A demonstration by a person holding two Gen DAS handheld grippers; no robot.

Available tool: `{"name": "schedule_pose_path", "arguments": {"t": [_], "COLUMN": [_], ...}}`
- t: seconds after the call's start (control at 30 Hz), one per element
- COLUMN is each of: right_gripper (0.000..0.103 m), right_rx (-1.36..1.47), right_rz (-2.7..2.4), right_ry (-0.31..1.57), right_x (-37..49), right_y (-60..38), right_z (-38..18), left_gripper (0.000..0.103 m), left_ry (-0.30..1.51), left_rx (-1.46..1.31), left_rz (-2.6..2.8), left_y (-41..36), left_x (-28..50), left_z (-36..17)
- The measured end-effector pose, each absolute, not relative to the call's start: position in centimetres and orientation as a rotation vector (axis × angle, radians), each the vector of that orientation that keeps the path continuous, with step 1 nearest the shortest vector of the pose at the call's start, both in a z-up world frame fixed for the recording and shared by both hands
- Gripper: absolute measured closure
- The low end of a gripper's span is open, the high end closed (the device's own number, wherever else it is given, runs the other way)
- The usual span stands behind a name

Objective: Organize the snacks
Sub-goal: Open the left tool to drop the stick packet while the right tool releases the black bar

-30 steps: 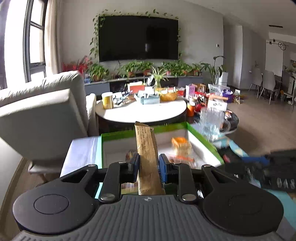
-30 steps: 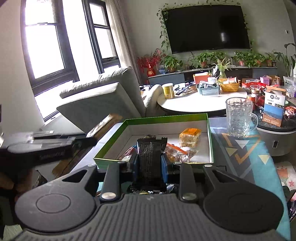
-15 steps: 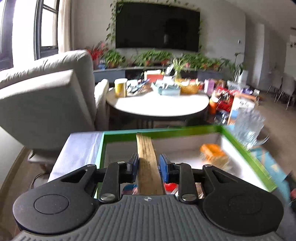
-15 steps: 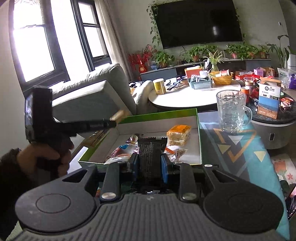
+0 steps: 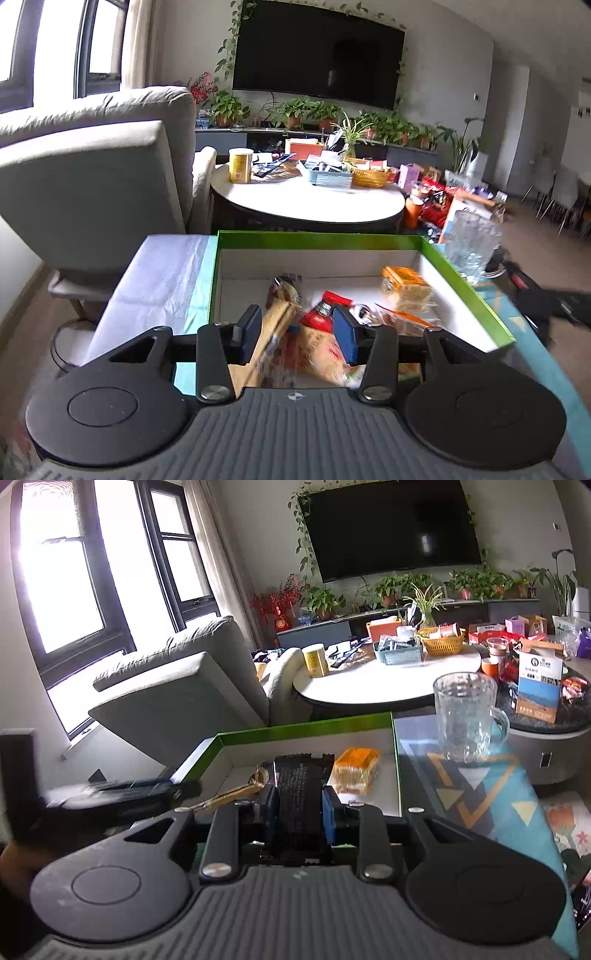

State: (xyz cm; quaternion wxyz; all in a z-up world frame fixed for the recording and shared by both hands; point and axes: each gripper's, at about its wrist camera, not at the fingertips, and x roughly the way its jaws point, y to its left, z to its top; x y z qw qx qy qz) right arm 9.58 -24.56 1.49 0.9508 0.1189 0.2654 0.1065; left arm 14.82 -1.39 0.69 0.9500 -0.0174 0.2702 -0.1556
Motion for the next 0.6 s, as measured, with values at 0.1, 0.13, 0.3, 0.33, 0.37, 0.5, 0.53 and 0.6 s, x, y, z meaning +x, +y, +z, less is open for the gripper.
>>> {"name": "schedule_pose_path", "arguments": {"t": [0.1, 0.13, 0.3, 0.33, 0.37, 0.5, 0.53, 0.6], "right_gripper": [0.081, 0.081, 0.081, 0.081, 0.081, 0.081, 0.081, 0.081], "right_rx": [0.256, 0.273, 0.332, 0.320, 0.311, 0.300, 0.299, 0.299], "right_rz": [0.236, 0.250, 0.278, 0.273, 0.271, 0.264, 0.261, 0.254], "right_ry": [0.541, 0.551, 0.602, 0.603, 0.605, 0.622, 0.625, 0.630], "right_x": [10.9, 11.4, 13.5, 13.6, 13.7, 14.3, 14.5, 15.0], "right_y": [-24.7, -24.8, -25.1, -24.8, -24.7, -24.4, -24.3, -24.2], "right_z": [1.9, 1.9, 1.7, 1.7, 1.7, 1.4, 1.3, 1.1], "left_gripper": [0.062, 0.062, 0.061, 0.061, 0.061, 0.061, 0.060, 0.058], "left_ry": [0.558, 0.560, 0.599, 0.612, 0.625, 0.663, 0.661, 0.668], "left_rx": [-0.042, -0.040, -0.059, -0.060, -0.057, -0.042, -0.029, 0.005], "left_rz": [-0.318, -0.313, -0.321, -0.328, -0.337, -0.398, -0.429, -0.448], "left_y": [-0.6, -0.2, 1.6, 1.9, 2.1, 2.0, 1.8, 1.1], "left_x": [13.7, 13.2, 11.4, 11.2, 10.9, 9.1, 8.6, 7.9], "left_z": [0.6, 0.5, -0.4, -0.8, -1.1, -2.3, -2.5, -2.8]}}
